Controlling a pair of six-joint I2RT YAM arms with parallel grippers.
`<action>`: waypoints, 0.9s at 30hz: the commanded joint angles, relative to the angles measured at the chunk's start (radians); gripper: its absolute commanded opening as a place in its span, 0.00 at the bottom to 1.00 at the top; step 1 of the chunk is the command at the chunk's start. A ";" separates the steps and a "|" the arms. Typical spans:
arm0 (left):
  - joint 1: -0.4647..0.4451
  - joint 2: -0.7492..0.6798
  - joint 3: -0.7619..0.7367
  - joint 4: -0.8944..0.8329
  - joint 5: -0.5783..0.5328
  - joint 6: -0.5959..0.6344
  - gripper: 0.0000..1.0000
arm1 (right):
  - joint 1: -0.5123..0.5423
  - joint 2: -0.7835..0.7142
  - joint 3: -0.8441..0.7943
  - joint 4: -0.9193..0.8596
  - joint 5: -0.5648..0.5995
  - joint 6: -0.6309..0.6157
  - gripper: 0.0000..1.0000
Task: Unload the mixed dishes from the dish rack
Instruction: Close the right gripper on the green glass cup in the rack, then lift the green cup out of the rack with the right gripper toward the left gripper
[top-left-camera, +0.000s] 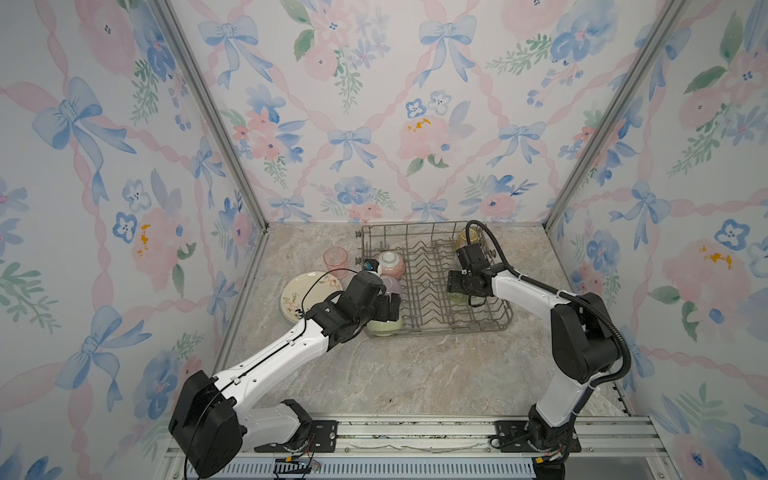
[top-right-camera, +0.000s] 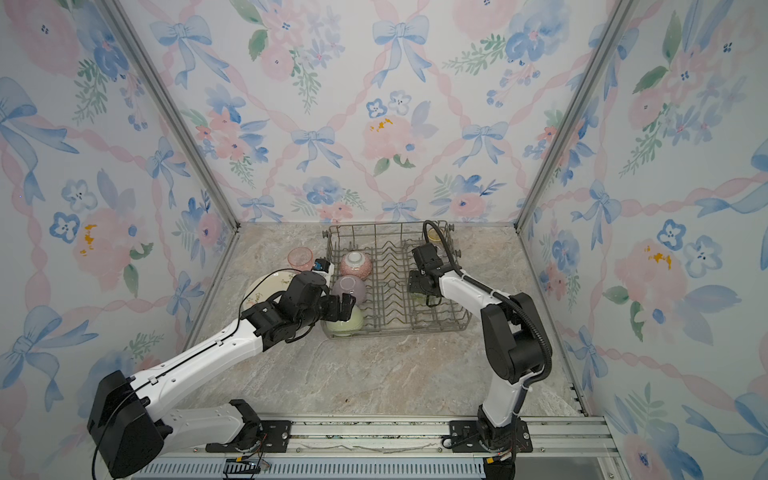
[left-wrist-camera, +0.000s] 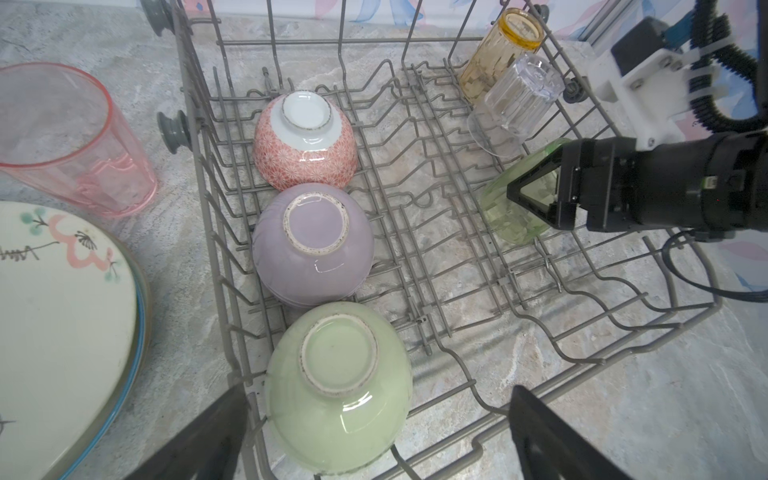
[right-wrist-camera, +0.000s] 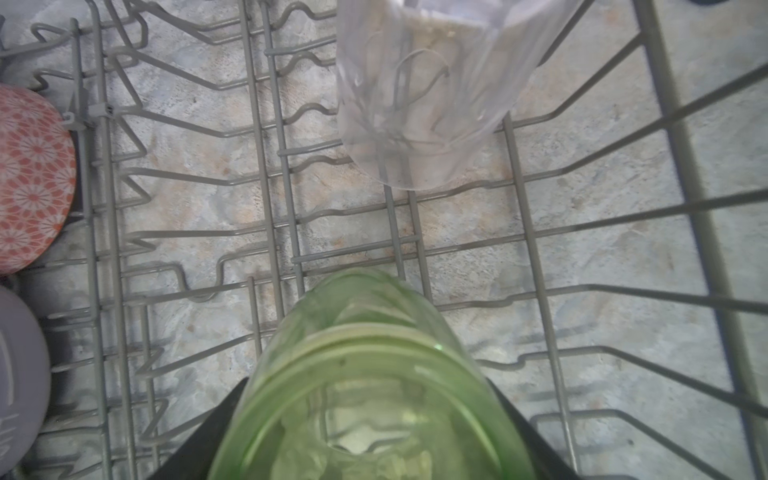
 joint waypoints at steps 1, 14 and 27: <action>0.000 0.002 -0.021 0.008 -0.042 -0.014 0.98 | 0.048 -0.018 0.014 0.008 -0.081 0.039 0.58; 0.002 -0.050 -0.045 0.007 -0.063 -0.011 0.98 | 0.075 -0.006 0.001 0.060 -0.080 0.090 0.55; 0.035 -0.057 -0.088 0.097 0.013 -0.029 0.98 | 0.082 -0.100 -0.012 0.087 -0.128 0.122 0.51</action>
